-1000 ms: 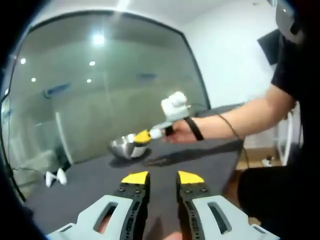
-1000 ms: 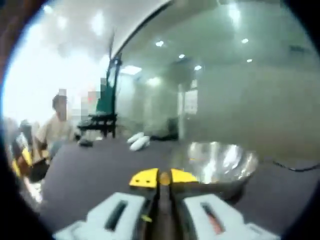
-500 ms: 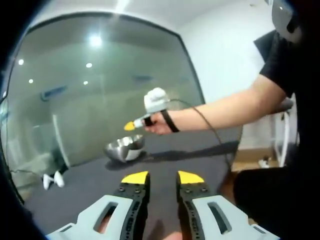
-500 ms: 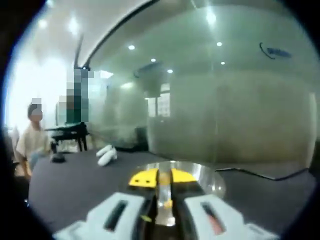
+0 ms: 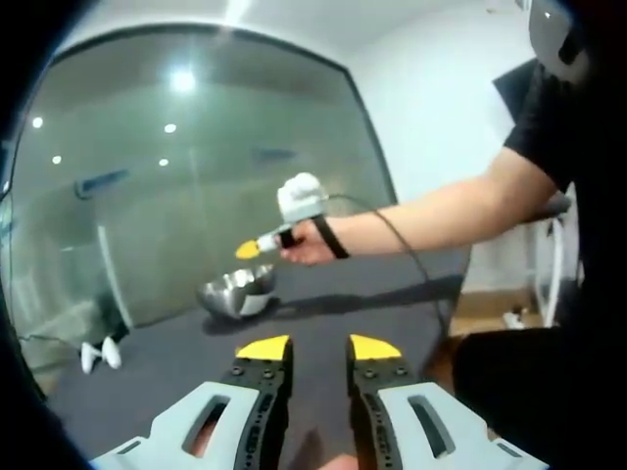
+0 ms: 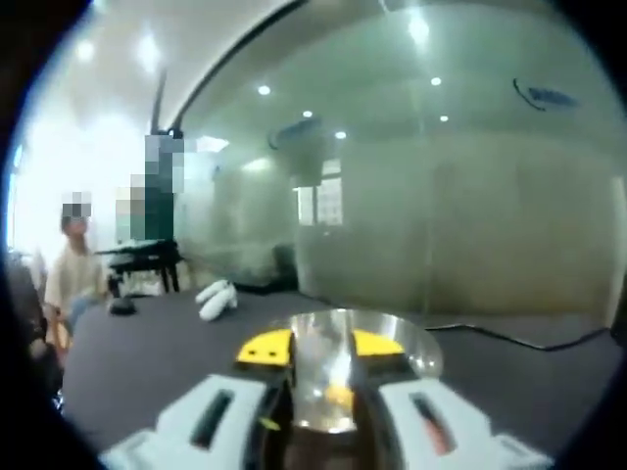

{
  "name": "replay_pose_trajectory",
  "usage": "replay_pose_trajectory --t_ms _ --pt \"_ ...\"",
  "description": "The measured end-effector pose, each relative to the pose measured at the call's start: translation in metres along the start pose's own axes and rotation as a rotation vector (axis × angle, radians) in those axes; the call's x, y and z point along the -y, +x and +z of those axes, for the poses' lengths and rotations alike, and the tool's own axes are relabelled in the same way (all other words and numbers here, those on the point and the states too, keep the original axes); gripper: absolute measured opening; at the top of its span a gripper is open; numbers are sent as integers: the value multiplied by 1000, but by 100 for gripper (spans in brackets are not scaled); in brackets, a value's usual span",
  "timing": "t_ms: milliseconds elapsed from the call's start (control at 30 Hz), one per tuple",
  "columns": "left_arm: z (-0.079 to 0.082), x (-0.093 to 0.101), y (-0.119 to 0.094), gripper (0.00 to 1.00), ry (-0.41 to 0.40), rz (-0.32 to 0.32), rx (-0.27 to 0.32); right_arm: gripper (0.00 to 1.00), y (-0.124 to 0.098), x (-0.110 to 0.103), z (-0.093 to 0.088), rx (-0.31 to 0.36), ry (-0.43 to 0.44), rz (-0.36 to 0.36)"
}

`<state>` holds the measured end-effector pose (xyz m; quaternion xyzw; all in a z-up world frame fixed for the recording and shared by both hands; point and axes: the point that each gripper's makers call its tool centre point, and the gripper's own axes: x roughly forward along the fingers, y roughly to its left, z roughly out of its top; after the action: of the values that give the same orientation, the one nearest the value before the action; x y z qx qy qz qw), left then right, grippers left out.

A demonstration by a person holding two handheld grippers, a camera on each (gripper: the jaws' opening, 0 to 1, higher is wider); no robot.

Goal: Pick up the QQ candy scattered on the table and place it into the stainless steel bowl on the table

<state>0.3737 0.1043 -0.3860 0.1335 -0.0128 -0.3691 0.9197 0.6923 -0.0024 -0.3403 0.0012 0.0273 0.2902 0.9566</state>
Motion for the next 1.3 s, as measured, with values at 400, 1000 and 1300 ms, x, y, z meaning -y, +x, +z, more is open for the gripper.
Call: replay_pose_trajectory --t_ms 400,1000,1300 --pt "-4 1 4 23 -2 -9 4 32 -81 -6 -11 22 -57 140" --pt "3 -3 3 23 -49 4 40 34 -129 -70 -85 -91 -90 465" --pt "-3 -6 3 23 -46 10 25 34 -119 -80 -103 -152 -93 499"
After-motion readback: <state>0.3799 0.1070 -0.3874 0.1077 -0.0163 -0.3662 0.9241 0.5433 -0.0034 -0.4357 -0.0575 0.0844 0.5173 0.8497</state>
